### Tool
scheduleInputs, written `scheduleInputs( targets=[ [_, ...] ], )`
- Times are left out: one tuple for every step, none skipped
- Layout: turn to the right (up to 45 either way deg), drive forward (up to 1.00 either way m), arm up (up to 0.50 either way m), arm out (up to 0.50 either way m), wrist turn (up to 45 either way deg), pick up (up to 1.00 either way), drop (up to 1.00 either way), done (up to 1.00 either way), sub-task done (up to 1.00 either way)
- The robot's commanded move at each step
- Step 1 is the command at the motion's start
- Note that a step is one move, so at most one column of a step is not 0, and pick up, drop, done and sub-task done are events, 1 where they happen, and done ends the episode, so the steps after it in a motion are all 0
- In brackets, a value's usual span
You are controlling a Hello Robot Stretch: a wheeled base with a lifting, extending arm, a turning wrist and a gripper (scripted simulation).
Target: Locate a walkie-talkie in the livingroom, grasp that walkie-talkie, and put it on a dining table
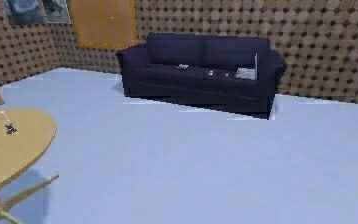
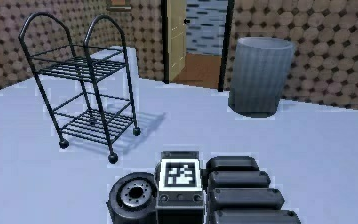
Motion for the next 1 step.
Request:
scheduleInputs(
  targets=[
    [-3.0, 0.00, 0.00, 0.00, 0.0, 0.00, 0.00, 0.00, 0.00]
  ],
)
